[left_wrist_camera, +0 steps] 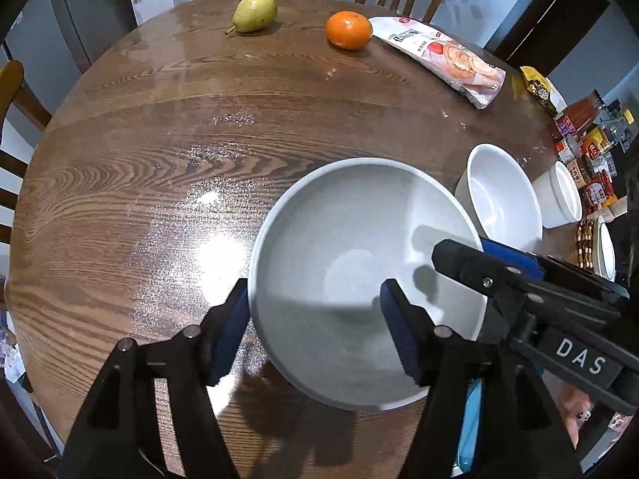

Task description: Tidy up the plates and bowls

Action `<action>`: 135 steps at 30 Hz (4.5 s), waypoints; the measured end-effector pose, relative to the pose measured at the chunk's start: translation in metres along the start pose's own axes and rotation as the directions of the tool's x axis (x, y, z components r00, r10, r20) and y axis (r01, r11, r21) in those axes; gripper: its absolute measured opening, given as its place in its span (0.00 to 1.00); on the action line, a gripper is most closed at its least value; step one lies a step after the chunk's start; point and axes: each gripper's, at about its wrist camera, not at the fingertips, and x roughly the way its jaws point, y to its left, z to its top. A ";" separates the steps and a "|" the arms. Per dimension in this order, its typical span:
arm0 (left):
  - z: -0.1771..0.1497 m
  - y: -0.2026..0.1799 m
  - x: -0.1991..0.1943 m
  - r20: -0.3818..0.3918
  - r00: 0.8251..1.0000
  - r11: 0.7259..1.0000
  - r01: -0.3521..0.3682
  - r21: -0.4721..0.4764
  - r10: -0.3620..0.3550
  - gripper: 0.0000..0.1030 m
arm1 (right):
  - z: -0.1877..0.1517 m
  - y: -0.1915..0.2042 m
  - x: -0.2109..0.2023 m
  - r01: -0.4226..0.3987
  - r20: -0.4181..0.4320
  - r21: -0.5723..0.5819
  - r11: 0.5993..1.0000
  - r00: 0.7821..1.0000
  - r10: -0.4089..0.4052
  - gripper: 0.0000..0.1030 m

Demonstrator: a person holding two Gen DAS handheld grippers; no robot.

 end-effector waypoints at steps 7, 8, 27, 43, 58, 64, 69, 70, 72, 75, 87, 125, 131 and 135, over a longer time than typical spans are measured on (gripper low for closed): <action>-0.001 0.000 -0.005 0.021 1.000 1.000 -0.007 0.006 0.006 0.67 | 0.001 -0.001 -0.005 0.020 0.019 -0.009 1.000 1.000 -0.019 0.43; -0.001 0.000 -0.006 0.025 1.000 1.000 -0.010 0.005 0.009 0.69 | 0.001 -0.001 -0.007 0.021 0.027 -0.012 1.000 0.999 -0.021 0.43; -0.020 -0.027 -0.077 0.308 0.951 1.000 0.000 0.018 -0.006 0.80 | -0.005 -0.008 -0.084 -0.019 0.239 -0.039 0.999 0.971 0.028 0.59; 0.025 -0.110 -0.072 0.275 0.890 0.930 0.364 0.048 -0.362 0.91 | 0.001 -0.094 -0.135 -0.118 0.392 0.182 0.976 0.919 0.038 0.86; 0.042 -0.120 0.008 0.121 0.927 0.935 0.354 0.032 -0.356 0.75 | 0.015 -0.129 -0.084 -0.246 0.274 0.334 0.910 0.949 0.156 0.86; 0.042 -0.124 0.022 0.085 0.932 0.936 0.350 0.039 -0.352 0.61 | 0.018 -0.136 -0.069 -0.176 0.233 0.365 0.914 0.968 0.094 0.85; 0.043 -0.123 0.027 0.080 0.944 0.947 0.319 0.035 -0.321 0.59 | 0.019 -0.139 -0.064 -0.156 0.224 0.363 0.919 0.972 0.077 0.76; 0.044 -0.122 0.027 0.085 0.945 0.949 0.314 0.034 -0.315 0.59 | 0.020 -0.140 -0.062 -0.156 0.220 0.368 0.917 0.972 0.077 0.75; 0.045 -0.118 0.025 0.100 0.944 0.950 0.312 0.033 -0.313 0.59 | 0.020 -0.140 -0.060 -0.147 0.214 0.371 0.917 0.974 0.070 0.69; 0.047 -0.114 0.023 0.116 0.943 0.950 0.310 0.025 -0.311 0.58 | 0.020 -0.138 -0.059 -0.126 0.207 0.357 0.926 0.977 0.053 0.63; 0.050 -0.110 0.028 0.141 0.958 0.968 0.252 0.008 -0.251 0.48 | 0.023 -0.132 -0.047 -0.081 0.177 0.343 0.936 0.984 0.020 0.62; 0.048 -0.118 0.032 0.104 0.962 0.967 0.250 0.039 -0.253 0.48 | 0.023 -0.122 -0.039 -0.015 0.146 0.304 0.953 0.989 -0.031 0.62; 0.046 -0.118 0.020 0.128 0.958 0.967 0.251 0.050 -0.255 0.48 | 0.022 -0.116 -0.050 -0.024 0.171 0.285 0.958 0.985 -0.026 0.62; 0.044 -0.119 0.010 0.152 0.954 0.966 0.251 0.059 -0.258 0.48 | 0.020 -0.112 -0.059 -0.031 0.195 0.271 0.962 0.981 -0.023 0.62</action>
